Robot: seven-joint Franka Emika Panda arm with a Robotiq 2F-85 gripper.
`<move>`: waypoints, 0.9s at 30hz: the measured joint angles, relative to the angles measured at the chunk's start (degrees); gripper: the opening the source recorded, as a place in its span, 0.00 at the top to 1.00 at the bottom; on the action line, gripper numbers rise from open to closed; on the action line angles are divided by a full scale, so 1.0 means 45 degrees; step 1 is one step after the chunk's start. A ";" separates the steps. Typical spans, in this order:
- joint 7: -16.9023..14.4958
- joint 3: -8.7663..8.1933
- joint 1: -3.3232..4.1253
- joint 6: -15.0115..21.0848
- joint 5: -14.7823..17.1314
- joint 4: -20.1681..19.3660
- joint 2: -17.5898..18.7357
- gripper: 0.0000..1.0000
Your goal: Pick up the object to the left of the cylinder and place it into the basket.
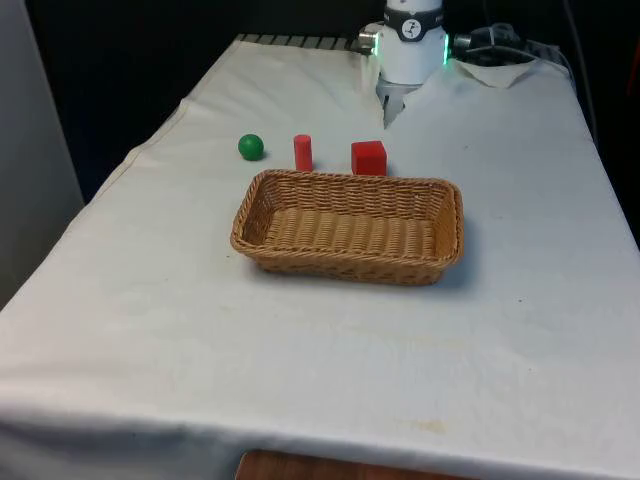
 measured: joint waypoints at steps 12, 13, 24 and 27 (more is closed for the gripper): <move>0.0178 0.0178 0.0000 0.0267 -0.0153 -0.0828 -0.0382 0.00; 0.0204 0.0191 0.0000 0.0318 -0.0204 -0.0917 -0.0420 0.00; 0.0357 0.0331 0.0000 0.0751 -0.0649 -0.1808 -0.0993 0.00; 0.0446 0.0382 0.0000 0.0917 -0.0840 -0.2165 -0.1248 0.00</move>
